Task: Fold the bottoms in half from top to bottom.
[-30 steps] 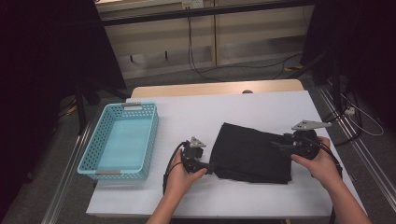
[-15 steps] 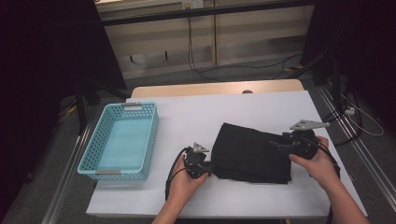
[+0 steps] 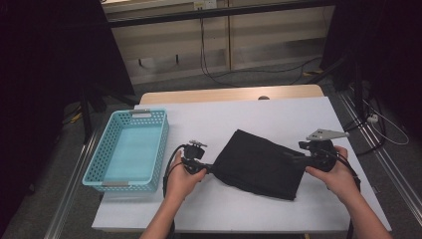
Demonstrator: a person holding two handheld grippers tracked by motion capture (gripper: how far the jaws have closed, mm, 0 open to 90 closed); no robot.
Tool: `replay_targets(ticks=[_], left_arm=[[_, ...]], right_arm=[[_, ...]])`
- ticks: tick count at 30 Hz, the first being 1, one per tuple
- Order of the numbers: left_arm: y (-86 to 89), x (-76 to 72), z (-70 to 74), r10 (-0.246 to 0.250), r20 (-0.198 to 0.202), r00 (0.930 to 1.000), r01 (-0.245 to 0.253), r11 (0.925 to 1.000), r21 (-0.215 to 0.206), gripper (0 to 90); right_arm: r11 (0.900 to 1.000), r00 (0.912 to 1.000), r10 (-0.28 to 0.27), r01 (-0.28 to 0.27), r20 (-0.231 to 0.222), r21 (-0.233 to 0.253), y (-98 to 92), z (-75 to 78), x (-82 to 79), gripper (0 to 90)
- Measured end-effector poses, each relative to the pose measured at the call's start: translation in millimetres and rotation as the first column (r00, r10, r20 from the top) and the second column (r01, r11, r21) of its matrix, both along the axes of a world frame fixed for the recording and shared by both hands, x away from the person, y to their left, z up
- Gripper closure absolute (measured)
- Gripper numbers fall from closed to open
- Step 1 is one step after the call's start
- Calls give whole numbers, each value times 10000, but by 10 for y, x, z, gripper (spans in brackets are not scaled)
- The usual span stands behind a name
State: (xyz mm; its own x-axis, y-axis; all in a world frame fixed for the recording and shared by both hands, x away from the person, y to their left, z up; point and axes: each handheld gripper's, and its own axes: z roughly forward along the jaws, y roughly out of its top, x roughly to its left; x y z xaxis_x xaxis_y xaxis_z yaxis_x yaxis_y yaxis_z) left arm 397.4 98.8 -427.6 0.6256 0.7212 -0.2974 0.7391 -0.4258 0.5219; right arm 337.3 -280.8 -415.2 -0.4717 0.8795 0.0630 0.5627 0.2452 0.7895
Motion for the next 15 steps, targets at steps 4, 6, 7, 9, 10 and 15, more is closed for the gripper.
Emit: replay_targets(ticks=[4, 6, 7, 9, 10, 15], left_arm=[[145, 225, 49, 214, -119, 9997, -210, 9992, 326, 852], [185, 334, 62, 421, -115, 9990, -415, 9979, 505, 852], [203, 391, 70, 407, -124, 9991, -397, 9969, 677, 852], [212, 487, 93, 641, 33, 9979, -641, 9950, 772, 852], [215, 535, 108, 724, 122, 9973, -731, 9939, 824, 852], [283, 768, 200, 1266, 493, 9907, -1312, 9860, 1033, 853]], right_arm=[[10000, 9999, -4, 4, 173, 45, 59, 15, -14, 260], [10000, 9998, 31, -32, 189, 42, 92, 12, -23, 247], [10000, 9997, 68, -69, 215, 64, 116, 5, -24, 237], [9999, 9997, 162, -163, 160, 35, 173, -16, -26, 230], [9997, 9996, 236, -236, 149, -20, 207, -29, -26, 221], [9987, 9986, 517, -517, 68, -17, 383, -101, -11, 213]])
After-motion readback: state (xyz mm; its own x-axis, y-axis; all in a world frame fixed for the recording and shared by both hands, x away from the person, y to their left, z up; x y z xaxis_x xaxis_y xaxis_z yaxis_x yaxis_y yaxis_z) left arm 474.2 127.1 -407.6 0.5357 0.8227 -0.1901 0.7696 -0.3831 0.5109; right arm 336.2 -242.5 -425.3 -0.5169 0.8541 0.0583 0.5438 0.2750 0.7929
